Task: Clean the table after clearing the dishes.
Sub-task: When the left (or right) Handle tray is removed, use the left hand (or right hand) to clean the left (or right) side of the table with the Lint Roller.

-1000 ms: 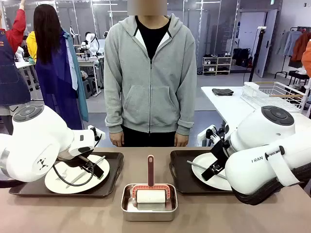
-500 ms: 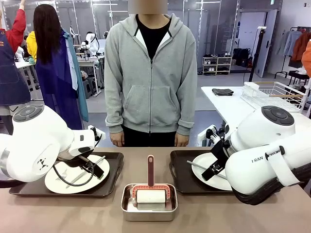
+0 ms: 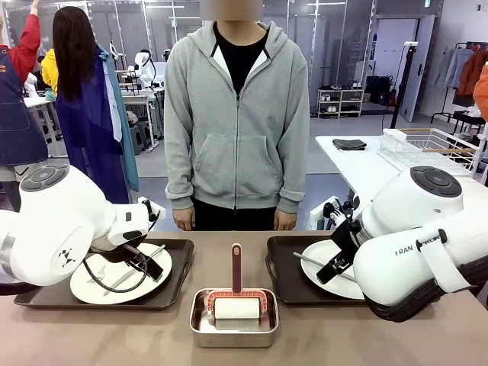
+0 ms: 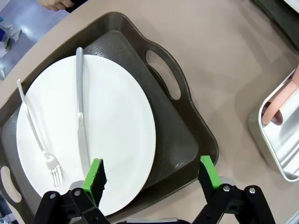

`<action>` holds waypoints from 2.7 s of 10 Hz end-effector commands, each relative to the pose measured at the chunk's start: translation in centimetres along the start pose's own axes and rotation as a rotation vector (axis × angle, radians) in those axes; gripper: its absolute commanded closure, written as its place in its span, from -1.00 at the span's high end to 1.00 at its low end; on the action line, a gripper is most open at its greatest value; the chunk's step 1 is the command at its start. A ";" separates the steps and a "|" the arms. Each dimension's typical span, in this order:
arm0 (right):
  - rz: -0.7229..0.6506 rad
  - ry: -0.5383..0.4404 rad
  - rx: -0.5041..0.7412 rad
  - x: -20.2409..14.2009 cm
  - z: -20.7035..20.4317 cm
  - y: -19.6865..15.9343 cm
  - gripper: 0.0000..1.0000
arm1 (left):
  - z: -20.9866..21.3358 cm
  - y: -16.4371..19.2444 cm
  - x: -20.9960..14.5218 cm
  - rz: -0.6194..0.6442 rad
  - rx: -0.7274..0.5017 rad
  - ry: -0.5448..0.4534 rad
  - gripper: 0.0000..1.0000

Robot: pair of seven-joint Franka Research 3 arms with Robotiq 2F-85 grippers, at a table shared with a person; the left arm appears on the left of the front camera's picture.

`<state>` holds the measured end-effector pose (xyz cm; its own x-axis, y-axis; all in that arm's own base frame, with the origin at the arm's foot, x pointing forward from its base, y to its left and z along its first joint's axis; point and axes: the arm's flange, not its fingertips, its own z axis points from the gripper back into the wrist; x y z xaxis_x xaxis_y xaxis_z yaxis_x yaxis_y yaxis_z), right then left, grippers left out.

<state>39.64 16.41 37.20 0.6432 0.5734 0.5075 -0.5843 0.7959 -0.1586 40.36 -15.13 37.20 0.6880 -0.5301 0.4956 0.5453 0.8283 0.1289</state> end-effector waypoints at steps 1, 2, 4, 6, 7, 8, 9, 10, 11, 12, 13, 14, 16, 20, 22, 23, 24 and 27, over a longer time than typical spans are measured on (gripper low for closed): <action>-0.001 0.000 0.001 0.0 0.0 0.0 1.00 | 0.0 0.0 0.0 0.000 0.000 0.000 1.00; -0.001 0.000 0.001 0.0 0.0 0.0 1.00 | 0.0 0.0 0.0 0.000 0.000 0.000 1.00; -0.001 0.000 0.001 0.0 0.0 0.0 1.00 | 0.0 0.0 0.0 0.000 0.000 0.000 1.00; -0.001 0.000 0.001 0.0 0.0 0.0 1.00 | 0.0 0.0 0.0 0.000 0.000 0.000 1.00; -0.001 0.000 0.001 0.0 0.0 0.0 1.00 | 0.0 0.0 0.0 0.000 0.000 0.000 1.00; -0.001 0.000 0.001 0.0 0.0 0.0 1.00 | 0.0 0.0 0.0 0.000 0.000 0.000 1.00; -0.001 0.000 0.001 0.0 0.0 0.0 1.00 | 0.0 0.0 0.0 0.000 0.000 0.000 1.00; 0.000 0.000 0.000 0.0 0.0 0.0 1.00 | 0.1 0.6 1.8 0.019 -0.043 0.019 1.00; -0.023 -0.007 0.102 1.5 1.2 -1.2 1.00 | 1.1 1.7 3.2 0.039 -0.112 0.022 1.00; -0.076 -0.002 0.233 2.9 2.4 -3.1 1.00 | 2.5 3.3 4.1 0.085 -0.212 0.035 1.00; -0.109 0.003 0.315 3.8 3.1 -4.5 1.00 | 4.0 4.6 4.4 0.102 -0.277 0.036 1.00; -0.163 -0.036 0.432 4.5 4.0 -5.9 1.00 | 5.3 5.8 4.5 0.134 -0.413 0.024 1.00; -0.354 -0.103 0.726 3.2 5.8 -8.5 1.00 | 7.9 9.4 3.2 0.240 -0.766 -0.051 1.00; -0.655 -0.265 0.939 -4.1 7.9 -12.5 1.00 | 9.5 14.1 -4.3 0.382 -1.188 -0.197 1.00; -0.879 -0.312 0.936 -8.0 8.3 -14.0 1.00 | 9.7 17.7 -9.1 0.628 -1.176 -0.284 1.00; -0.993 -0.353 0.920 -11.3 8.4 -15.9 1.00 | 10.1 18.9 -12.3 0.683 -1.175 -0.329 1.00; -1.078 -0.371 0.864 -14.7 8.4 -18.5 1.00 | 10.4 20.8 -15.6 0.741 -1.155 -0.369 1.00; -1.295 -0.532 0.731 -24.9 10.6 -23.6 1.00 | 9.5 25.2 -28.8 1.055 -1.026 -0.463 1.00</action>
<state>33.67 -18.51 37.33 0.7681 -0.6007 0.2219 0.0023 0.3490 0.9371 30.92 21.05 35.78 0.8926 0.3854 0.2341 0.1543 0.2268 -0.9616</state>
